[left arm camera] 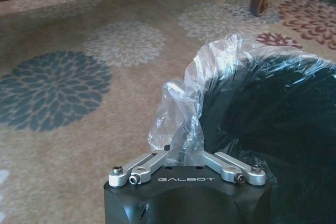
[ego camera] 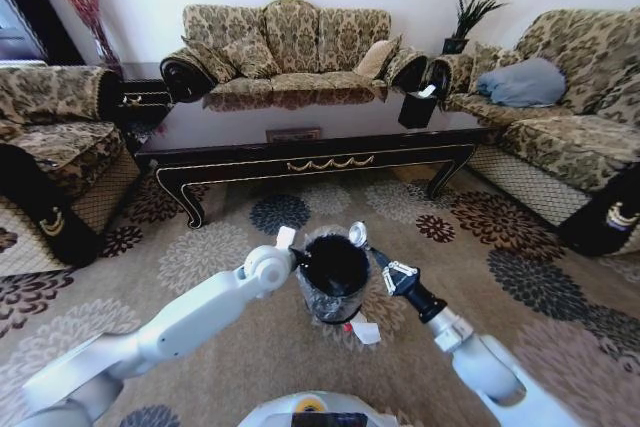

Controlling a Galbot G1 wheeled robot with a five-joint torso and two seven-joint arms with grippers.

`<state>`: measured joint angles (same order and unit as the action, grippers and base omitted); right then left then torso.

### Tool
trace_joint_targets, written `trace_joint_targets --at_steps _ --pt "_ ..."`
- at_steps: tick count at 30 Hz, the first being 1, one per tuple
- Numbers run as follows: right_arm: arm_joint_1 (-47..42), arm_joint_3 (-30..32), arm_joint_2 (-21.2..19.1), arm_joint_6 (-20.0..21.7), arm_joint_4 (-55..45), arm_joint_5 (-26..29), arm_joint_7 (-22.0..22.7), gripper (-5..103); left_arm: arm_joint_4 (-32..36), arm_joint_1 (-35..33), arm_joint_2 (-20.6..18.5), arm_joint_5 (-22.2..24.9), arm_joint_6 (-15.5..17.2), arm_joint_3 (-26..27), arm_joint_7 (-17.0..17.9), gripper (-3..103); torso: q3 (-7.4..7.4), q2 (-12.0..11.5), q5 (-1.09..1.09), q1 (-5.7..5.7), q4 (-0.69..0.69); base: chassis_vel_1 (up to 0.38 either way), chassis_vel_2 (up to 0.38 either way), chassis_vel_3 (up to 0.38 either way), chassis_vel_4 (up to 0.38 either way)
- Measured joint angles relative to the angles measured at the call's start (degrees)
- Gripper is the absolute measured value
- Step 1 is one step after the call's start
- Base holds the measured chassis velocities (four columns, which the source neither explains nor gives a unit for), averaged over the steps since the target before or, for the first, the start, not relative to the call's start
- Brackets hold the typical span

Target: Move to the front of the table and pick up the trash from the floor, then place it into the trash bin.

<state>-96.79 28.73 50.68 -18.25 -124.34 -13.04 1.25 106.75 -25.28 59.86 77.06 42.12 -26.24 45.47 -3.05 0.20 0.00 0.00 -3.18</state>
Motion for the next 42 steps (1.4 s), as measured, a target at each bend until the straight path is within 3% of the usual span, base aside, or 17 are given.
trace_joint_targets --at_steps 10,16,19,23,25,29,34,37,39,42 --pt "-2.8 -0.3 1.3 -0.3 -0.1 -2.5 0.0 -1 -0.4 0.7 1.6 0.1 0.0 -1.1 0.6 2 0.0 0.0 0.0 0.0 0.01 0.0 0.0 0.0 0.0" --pt "-4.5 -0.8 2.3 0.3 -0.3 -3.2 0.1 26 0.1 0.4 1.4 0.2 0.0 -0.8 0.7 2 0.0 0.0 0.0 0.0 0.0 0.0 0.0 0.0 0.0" --pt "-4.6 -0.7 2.2 0.3 -0.3 -3.3 0.1 31 0.4 0.2 1.2 0.5 0.0 -0.5 0.7 2 0.0 0.0 0.0 0.0 0.01 0.0 0.0 0.0 0.0" --pt "-4.3 -0.5 1.8 0.4 -0.4 -3.0 0.3 52 0.6 0.1 0.9 0.5 0.0 -0.3 0.6 2 0.0 0.0 0.0 0.0 0.0 0.0 0.0 0.0 0.0" --pt "-4.2 -0.5 1.8 0.4 -0.5 -3.0 0.3 52 0.6 -0.1 0.8 0.4 0.0 -0.1 0.5 2 0.0 0.0 0.0 0.0 0.0 0.0 0.0 0.0 0.0" --pt "-3.6 0.2 1.5 1.0 -0.9 -1.5 0.5 74 0.1 -0.1 1.0 0.4 0.0 1.7 0.5 2 0.0 0.0 0.0 0.0 0.0 0.0 0.0 0.0 0.0" --pt "-3.1 0.5 1.3 1.7 -1.2 -0.3 0.7 85 0.1 0.1 0.5 0.5 0.0 2.0 0.2 2 0.0 0.0 0.0 0.0 0.0 0.0 0.0 0.0 0.0" --pt "-3.2 0.5 1.4 2.6 -1.6 1.6 0.7 99 0.2 -1.0 0.0 0.2 0.0 2.5 0.2 2 0.0 0.0 0.0 0.0 0.0 0.0 0.0 0.0 0.0" --pt "-3.2 0.4 1.5 3.0 -1.8 3.1 0.8 100 0.4 -1.4 -0.2 0.2 0.0 2.7 0.1 2 0.0 0.0 0.0 0.0 0.0 0.0 0.0 0.0 0.0" --pt "-3.4 0.0 1.5 4.9 -2.7 10.4 1.3 100 0.7 -2.4 -1.2 0.0 0.0 3.7 -0.4 2 0.0 0.0 0.0 0.0 0.0 0.0 0.0 0.0 0.0"
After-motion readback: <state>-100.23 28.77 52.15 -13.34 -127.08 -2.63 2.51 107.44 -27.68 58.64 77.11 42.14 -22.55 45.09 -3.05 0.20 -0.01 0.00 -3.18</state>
